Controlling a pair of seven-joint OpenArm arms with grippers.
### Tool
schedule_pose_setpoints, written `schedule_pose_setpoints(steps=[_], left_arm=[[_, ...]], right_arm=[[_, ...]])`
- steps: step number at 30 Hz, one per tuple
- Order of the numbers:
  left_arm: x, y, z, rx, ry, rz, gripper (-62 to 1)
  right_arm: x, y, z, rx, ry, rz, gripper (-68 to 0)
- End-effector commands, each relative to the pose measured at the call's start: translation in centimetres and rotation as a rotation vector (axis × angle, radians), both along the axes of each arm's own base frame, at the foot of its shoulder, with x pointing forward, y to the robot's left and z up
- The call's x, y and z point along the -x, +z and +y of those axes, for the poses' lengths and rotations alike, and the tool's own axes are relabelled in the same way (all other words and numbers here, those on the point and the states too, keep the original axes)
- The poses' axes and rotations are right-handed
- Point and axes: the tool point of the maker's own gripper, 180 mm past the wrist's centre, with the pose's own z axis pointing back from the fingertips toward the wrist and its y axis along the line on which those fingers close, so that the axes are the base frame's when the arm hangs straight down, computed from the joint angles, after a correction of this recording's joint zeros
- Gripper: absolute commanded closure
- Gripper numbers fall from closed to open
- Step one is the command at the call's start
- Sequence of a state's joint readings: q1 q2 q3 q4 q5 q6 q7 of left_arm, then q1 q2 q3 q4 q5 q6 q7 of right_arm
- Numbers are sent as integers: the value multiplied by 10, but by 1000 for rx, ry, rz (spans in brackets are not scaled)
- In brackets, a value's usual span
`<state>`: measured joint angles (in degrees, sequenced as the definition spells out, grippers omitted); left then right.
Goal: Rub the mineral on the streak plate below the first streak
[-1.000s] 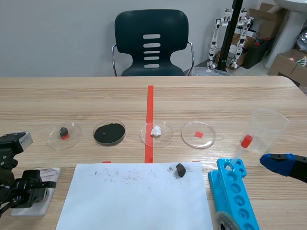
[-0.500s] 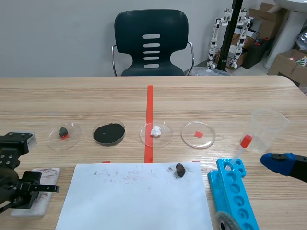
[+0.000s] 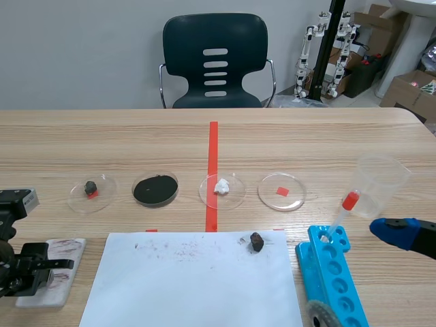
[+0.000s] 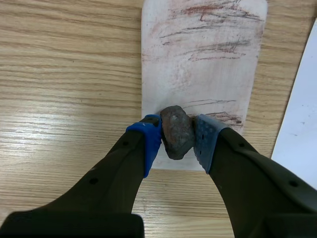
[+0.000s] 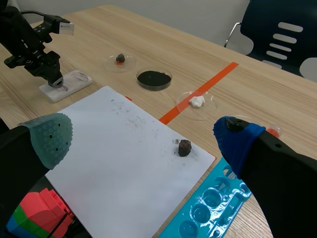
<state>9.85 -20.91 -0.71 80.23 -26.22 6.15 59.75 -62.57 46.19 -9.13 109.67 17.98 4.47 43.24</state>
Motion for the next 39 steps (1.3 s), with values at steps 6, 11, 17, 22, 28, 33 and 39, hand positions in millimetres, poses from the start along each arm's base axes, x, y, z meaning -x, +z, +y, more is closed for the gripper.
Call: schedule_pose_setpoints(steps=[6, 11, 17, 22, 28, 33, 39], left_arm=[[18, -14, -34, 132, -26, 49, -113], [18, -14, -23, 73, -26, 52, -113], [25, -15, 15, -131, 21, 85, -113], [25, -11, 30, -223, 21, 82, -113], [27, -11, -2, -63, -8, 68, -113], [23, -5, -40, 137, -50, 44, -113], [20, -2, -47, 176, -52, 29, -113]], right_arm=[[-4, 11, 3, -26, 2, -35, -591], [-4, 11, 3, -26, 2, -35, -591], [-4, 11, 3, -26, 2, -35, -591], [-4, 11, 3, -26, 2, -35, -591], [-4, 11, 3, -26, 2, -34, -591], [-4, 11, 3, -26, 2, -34, -591], [-4, 11, 3, -26, 2, -35, -591]])
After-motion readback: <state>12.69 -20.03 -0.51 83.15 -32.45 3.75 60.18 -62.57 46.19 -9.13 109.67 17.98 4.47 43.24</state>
